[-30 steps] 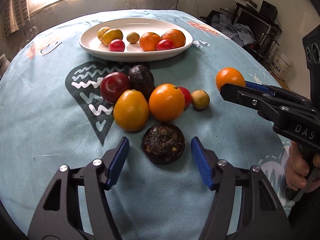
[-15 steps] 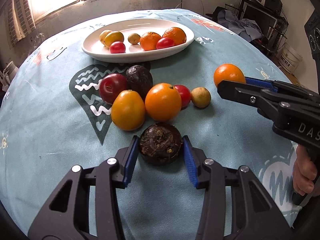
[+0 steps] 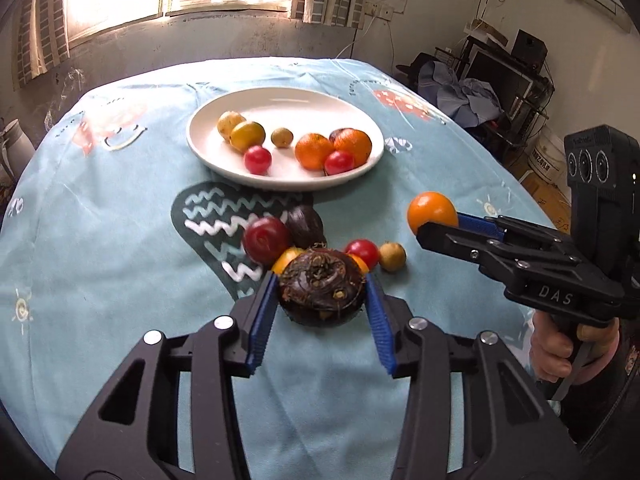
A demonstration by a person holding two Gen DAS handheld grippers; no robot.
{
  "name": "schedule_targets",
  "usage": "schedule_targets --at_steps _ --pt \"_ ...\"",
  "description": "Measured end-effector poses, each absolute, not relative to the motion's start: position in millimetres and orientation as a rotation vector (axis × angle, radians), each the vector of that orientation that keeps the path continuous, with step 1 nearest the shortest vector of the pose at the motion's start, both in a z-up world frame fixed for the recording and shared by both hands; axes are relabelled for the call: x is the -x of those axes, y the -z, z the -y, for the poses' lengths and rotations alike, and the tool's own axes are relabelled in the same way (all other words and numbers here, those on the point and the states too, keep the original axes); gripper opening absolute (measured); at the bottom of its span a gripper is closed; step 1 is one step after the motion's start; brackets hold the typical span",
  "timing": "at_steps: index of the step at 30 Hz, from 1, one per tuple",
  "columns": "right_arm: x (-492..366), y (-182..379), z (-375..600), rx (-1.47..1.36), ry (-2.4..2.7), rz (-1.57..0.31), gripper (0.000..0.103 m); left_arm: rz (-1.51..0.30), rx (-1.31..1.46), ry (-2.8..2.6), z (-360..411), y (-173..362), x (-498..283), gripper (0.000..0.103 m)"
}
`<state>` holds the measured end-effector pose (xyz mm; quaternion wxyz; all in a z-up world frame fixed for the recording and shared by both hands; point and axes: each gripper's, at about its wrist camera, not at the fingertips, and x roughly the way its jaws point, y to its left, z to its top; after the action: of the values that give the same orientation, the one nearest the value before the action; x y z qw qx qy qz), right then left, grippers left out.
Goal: Organize fruits
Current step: 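Lower both fruits onto the white plate and open both tools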
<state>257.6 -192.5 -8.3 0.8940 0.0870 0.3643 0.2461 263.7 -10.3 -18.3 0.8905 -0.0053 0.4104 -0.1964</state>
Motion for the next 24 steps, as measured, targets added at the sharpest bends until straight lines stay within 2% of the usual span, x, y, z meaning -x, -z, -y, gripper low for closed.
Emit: schedule_targets --at_steps 6,15,16,17,18,19,24 --pt "-323.2 -14.5 189.5 -0.162 -0.409 -0.643 0.036 -0.784 0.033 0.349 11.0 -3.4 -345.2 0.044" --pt "-398.9 17.9 184.9 -0.165 -0.37 -0.678 0.036 -0.854 0.008 0.262 27.1 32.1 -443.2 0.045" --pt "-400.4 19.8 184.2 -0.167 -0.377 -0.678 0.04 -0.865 0.012 0.254 26.8 35.1 -446.6 0.045" --pt "-400.1 20.3 183.6 -0.167 -0.378 -0.677 0.051 -0.866 0.018 0.242 25.3 36.9 -447.3 0.049" --pt "-396.7 19.1 183.9 -0.163 -0.362 -0.667 0.065 -0.859 0.021 0.226 24.3 35.6 -445.0 0.073" --pt "-391.6 15.9 184.5 -0.157 -0.345 -0.645 0.066 -0.841 0.025 0.204 23.3 33.2 -439.1 0.093" --pt "-359.0 -3.9 183.6 -0.104 -0.388 -0.608 0.066 -0.808 0.031 0.183 15.3 16.1 -401.0 0.095"
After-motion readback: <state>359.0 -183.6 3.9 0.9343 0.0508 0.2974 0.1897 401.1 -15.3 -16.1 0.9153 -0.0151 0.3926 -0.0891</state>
